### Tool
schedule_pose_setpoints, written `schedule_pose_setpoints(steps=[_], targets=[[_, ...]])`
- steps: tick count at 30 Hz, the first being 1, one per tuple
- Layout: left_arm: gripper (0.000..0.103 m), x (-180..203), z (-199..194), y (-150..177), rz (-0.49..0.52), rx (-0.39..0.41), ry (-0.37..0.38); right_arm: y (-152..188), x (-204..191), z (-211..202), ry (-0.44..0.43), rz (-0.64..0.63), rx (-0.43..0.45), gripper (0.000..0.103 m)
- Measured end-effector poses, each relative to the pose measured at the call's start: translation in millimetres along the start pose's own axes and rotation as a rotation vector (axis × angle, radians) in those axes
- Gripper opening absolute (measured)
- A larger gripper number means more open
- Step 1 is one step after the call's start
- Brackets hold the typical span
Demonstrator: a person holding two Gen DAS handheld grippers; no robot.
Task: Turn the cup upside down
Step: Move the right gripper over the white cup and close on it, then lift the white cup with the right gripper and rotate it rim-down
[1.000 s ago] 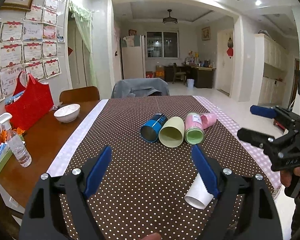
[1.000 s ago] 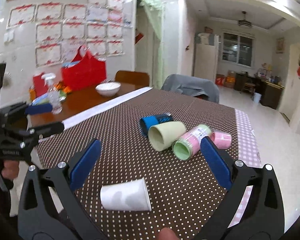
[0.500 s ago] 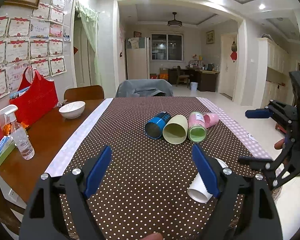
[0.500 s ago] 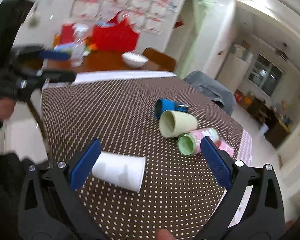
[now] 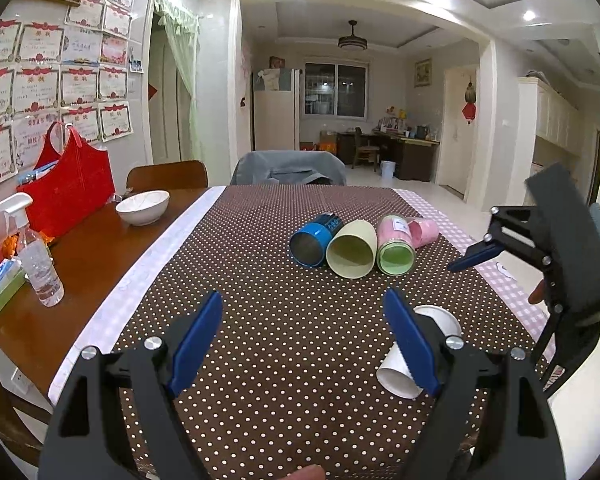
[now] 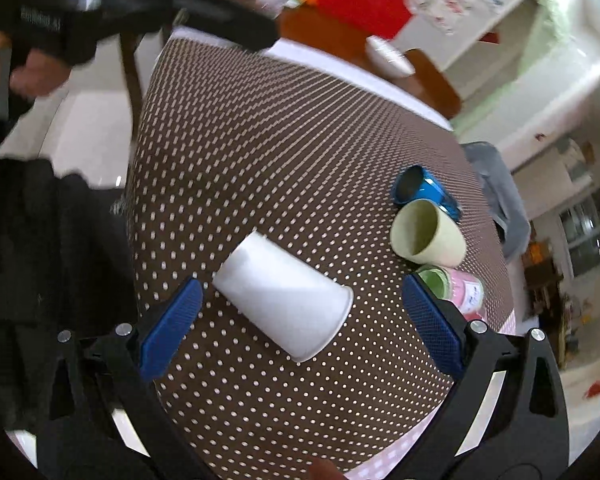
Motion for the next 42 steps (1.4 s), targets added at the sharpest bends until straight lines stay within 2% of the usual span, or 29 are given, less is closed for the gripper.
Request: schedule_pose_setpoints(steps=[5, 14, 17, 19, 32, 33, 34, 35, 42], targets=[[0.081, -8.9, 10.1, 6.6, -0.026, -0.023, -0.006, 4.8, -1.7, 28.8, -0.055, -0.122, -0.108, 0.095], [0.081, -32.3, 24.3, 20.3, -0.089, -0.055, -0.023, 9.4, -7.4, 68.4, -0.19, -0.25, -0.245, 0.093], [0.081, -37.7, 26.3, 22.7, -0.104, -0.057, -0.027, 7.4, -6.2, 77.0, -0.212, -0.266, -0.278, 0.086], [0.081, -39.2, 27.8, 23.9, -0.109, -0.06, -0.029, 6.0, -5.9, 82.3, -0.224, -0.262, -0.295, 0.082], [0.081, -36.5, 37.2, 29.5, -0.107, -0.082, -0.021, -1.6, -8.0, 103.5, -0.206, -0.264, -0.363, 0.082], [0.081, -36.5, 37.2, 29.5, -0.107, -0.082, -0.021, -1.1, -8.0, 104.2, -0.207, -0.261, -0.367, 0.078], [0.081, -36.9, 37.1, 29.4, -0.109, -0.081, -0.022, -1.5, -9.3, 104.2, -0.211, -0.252, -0.371, 0.068], [0.081, -37.2, 37.0, 29.5, -0.11, -0.08, -0.023, -1.8, -9.7, 103.9, -0.21, -0.24, -0.371, 0.061], [0.081, -37.1, 35.4, 28.0, -0.112, -0.075, -0.026, -3.3, 22.2, 92.4, -0.204, -0.06, -0.291, 0.06]])
Point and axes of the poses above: each gripper's, at about its wrist camera, not at the fingertips, and z roughly the way its jaws point, x to its right, y to its underside, the point moved 9 cm from there along z, roughly the way its jaws point, and after that the axes turned 2 degrees about y, right-handed, at the moved point
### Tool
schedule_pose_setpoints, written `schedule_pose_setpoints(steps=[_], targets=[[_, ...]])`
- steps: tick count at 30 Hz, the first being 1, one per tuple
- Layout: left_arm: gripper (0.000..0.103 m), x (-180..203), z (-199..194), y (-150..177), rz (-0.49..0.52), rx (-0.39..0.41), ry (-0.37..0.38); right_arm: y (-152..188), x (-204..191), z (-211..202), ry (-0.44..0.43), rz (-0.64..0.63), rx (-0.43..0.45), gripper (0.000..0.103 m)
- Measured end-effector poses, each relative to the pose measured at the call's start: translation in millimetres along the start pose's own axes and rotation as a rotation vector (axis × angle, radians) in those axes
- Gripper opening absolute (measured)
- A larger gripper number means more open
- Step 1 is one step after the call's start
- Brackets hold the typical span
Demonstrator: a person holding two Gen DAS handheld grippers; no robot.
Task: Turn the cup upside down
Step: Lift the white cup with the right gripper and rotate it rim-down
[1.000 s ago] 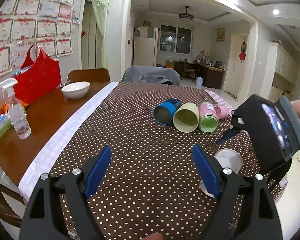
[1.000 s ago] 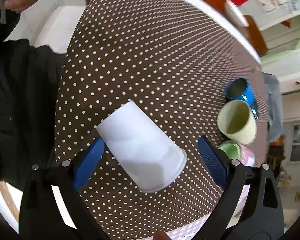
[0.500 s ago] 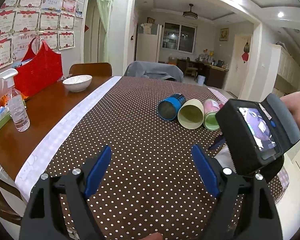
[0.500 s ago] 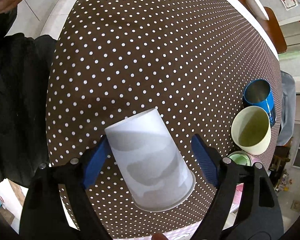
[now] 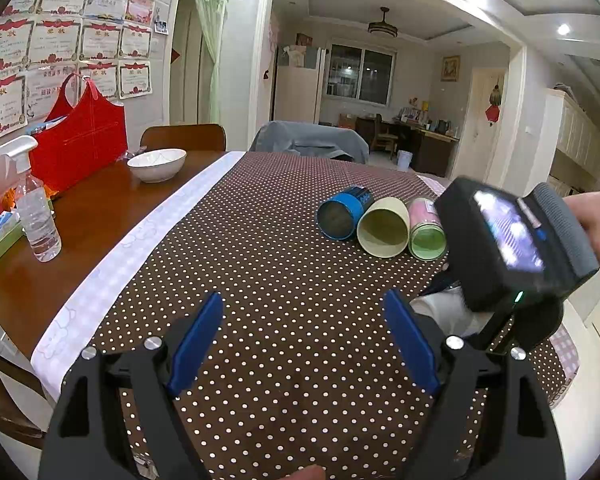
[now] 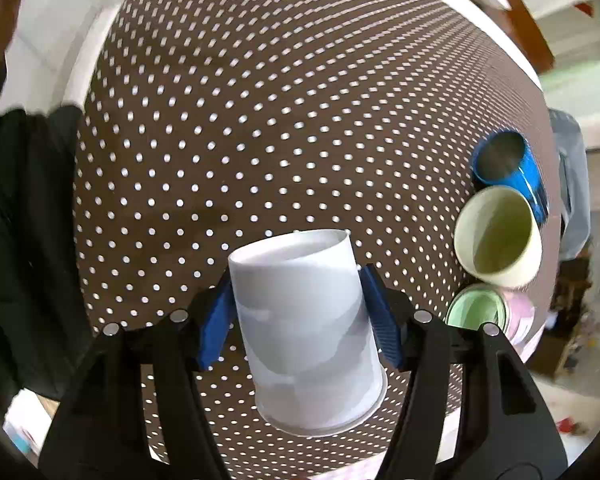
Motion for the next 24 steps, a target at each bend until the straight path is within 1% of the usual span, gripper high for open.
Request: schedule_pose_setpoints(steps=[5, 10, 13, 17, 24], targets=[[0.081, 7.7, 1.4, 2.1, 0.013, -0.008, 0.016, 9.0, 25.0, -20.6, -0.021, 0.152, 0.119, 0.059], [0.081, 14.8, -1.5, 0.1, 0.026, -0.006, 0.024, 14.8, 39.4, -38.2, -0.04, 0.324, 0.246, 0.059], [0.081, 16.8, -4.0, -2.7, 0.034, -0.002, 0.02, 18.9, 47.9, -45.5, -0.034, 0.429, 0.314, 0.059], [0.081, 18.8, -9.6, -6.0, 0.043, 0.009, 0.012, 21.7, 59.3, -60.4, -0.049, 0.578, 0.415, 0.059], [0.081, 22.3, -15.3, -12.6, 0.053, 0.018, 0.009, 21.0, 65.8, -91.3, -0.085, 0.791, 0.631, 0.059]])
Point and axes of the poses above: each gripper's, at about its wrist camera, not at the fingertips, and z roughly the way its jaws point, x to its right, y to its underside, the point moved 9 cm from there along z, roughly the way its jaws point, and after that the axes turned 2 degrees about y, right-handed, at the moved point
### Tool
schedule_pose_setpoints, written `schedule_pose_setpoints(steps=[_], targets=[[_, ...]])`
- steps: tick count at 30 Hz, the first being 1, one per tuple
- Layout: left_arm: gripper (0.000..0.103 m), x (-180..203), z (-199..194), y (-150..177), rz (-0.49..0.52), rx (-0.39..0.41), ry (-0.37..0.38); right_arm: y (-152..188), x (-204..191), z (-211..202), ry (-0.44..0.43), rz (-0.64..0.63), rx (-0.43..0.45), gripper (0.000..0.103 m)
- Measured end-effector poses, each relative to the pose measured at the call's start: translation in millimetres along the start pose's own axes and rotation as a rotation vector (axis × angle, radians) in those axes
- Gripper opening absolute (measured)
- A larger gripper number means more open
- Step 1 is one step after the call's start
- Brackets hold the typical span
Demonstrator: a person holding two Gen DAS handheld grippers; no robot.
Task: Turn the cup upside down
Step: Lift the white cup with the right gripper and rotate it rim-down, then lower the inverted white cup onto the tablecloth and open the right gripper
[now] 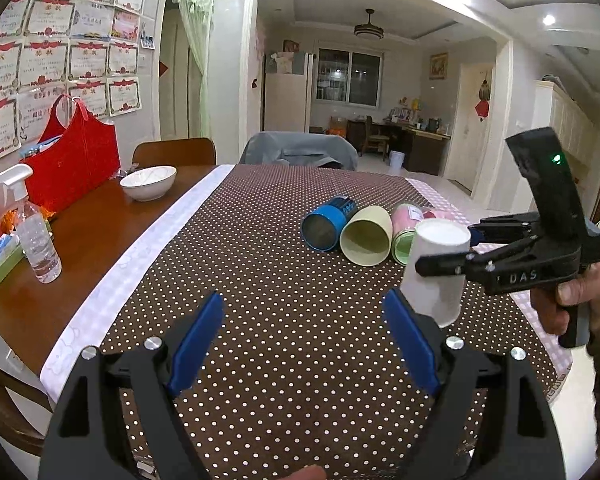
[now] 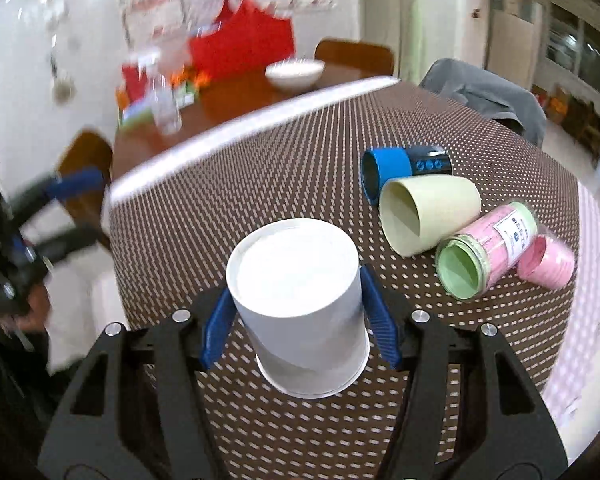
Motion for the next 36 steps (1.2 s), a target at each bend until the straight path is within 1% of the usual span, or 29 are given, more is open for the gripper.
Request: schedule_pose_setpoints(steps=[3, 7, 9, 12, 23, 32, 36], targets=[[0.081, 1.1, -2.2, -1.2, 0.005, 0.003, -0.002, -4.9, -1.9, -4.9, -0.006, 0.065, 0.072, 0.059], [0.081, 1.2, -5.3, -2.5, 0.002, 0.008, -0.003, -7.0, -6.3, -14.1, 0.013, 0.132, 0.164, 0.059], [0.081, 2.1, -6.5, -1.8, 0.0, 0.009, -0.003, -6.3, -5.3, -17.0, 0.041, 0.145, 0.196, 0.059], [0.081, 1.2, -6.2, -1.7, -0.004, 0.008, -0.003, -3.0, -10.8, -14.0, 0.055, 0.157, 0.218, 0.059], [0.081, -10.4, -8.0, -5.6, -0.024, 0.015, -0.019, 2.4, -19.3, 2.2, 0.115, 0.124, 0.221, 0.059], [0.081, -11.7, -7.5, -4.8, -0.026, 0.012, -0.021, 15.9, -13.2, 23.2, 0.149, 0.123, 0.173, 0.059], [0.081, -11.5, -6.9, -4.6, -0.026, 0.01, -0.021, 19.2, -11.2, 28.2, 0.16, 0.124, 0.167, 0.059]])
Point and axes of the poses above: each gripper's, at about its wrist camera, not at the fingertips, and z roughly the way its jaws point, x to its right, y to its underside, the point moved 9 cm from there along z, roughly the way its jaws point, and after that the axes turned 2 degrees about y, right-handed, at the moved point
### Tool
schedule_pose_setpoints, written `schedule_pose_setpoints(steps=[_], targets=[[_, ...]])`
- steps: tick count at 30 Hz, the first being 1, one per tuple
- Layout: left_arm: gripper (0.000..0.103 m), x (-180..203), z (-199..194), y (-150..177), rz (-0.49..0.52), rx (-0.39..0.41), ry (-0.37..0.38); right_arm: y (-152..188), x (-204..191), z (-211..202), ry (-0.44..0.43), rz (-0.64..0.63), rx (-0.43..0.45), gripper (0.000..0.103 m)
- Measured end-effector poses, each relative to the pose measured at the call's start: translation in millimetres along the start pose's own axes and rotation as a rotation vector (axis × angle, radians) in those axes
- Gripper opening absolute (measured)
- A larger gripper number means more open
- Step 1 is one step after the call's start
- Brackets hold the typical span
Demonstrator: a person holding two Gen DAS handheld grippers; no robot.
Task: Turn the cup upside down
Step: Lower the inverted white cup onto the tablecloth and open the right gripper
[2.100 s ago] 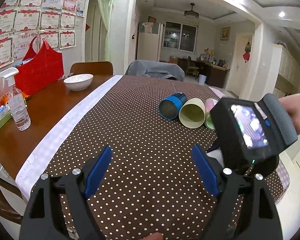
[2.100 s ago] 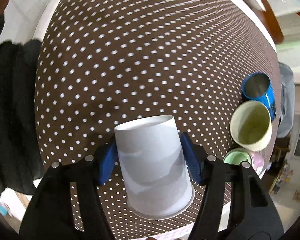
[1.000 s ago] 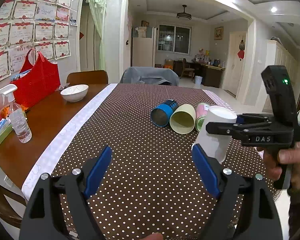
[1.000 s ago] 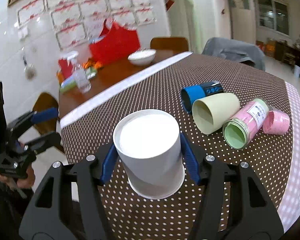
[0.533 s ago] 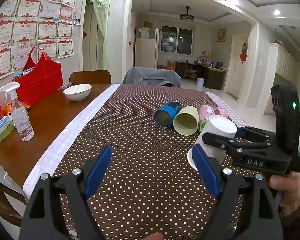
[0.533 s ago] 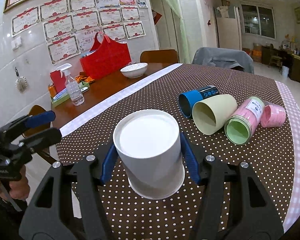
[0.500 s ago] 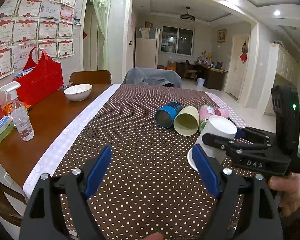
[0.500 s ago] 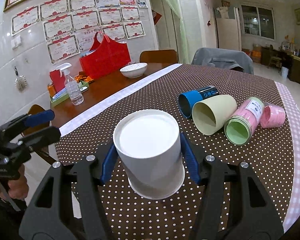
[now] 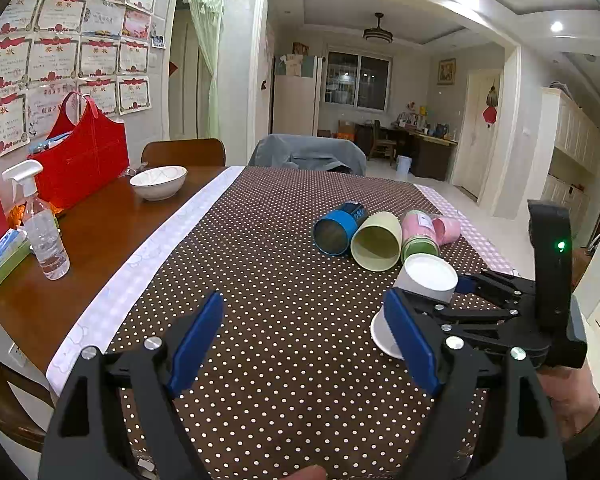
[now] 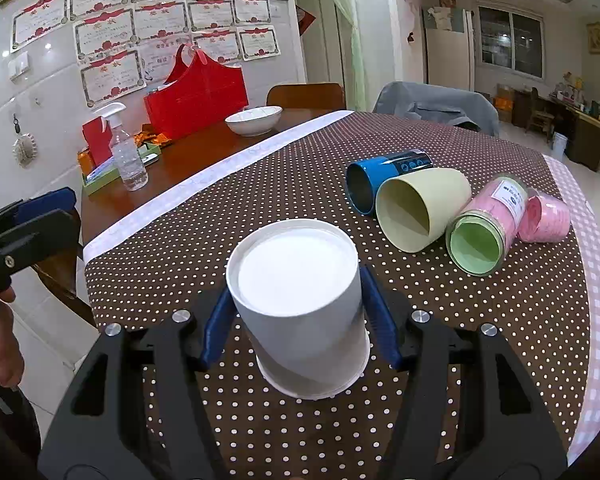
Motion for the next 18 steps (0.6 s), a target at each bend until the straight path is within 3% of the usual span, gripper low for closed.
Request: schedule_pose_setpoints(steps=[6, 11, 13, 18], targets=[[0.081, 0.6, 0.1, 0.7, 0.001, -0.001, -0.002, 8.9, 2.2, 7.5, 0.016, -0.002, -0.021, 0.06], [0.081, 1.6, 0.6, 1.3, 0.003, -0.001, -0.001, 12.4, 10.0, 7.9, 0.022, 0.033, -0.019, 0.08], [0.081, 1.7, 0.5, 1.3, 0.002, -0.001, 0.001, 11.4, 12.4, 6.1, 0.016, 0.052, -0.012, 0.094], [0.081, 2.7, 0.1, 1.4, 0.005, 0.002, 0.002, 6.5, 21.4, -0.7, 0.028, 0.099, 0.008, 0.097]])
Point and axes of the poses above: each gripper's, at about its wrist camera, not at the fingertips, and z roughly the way its jaws point, x to its right, y to its underside, the point moved 9 cm from there along z, roughly the way its jaws point, and after that the axes turned 2 degrees about y, right-handed, at the moved point
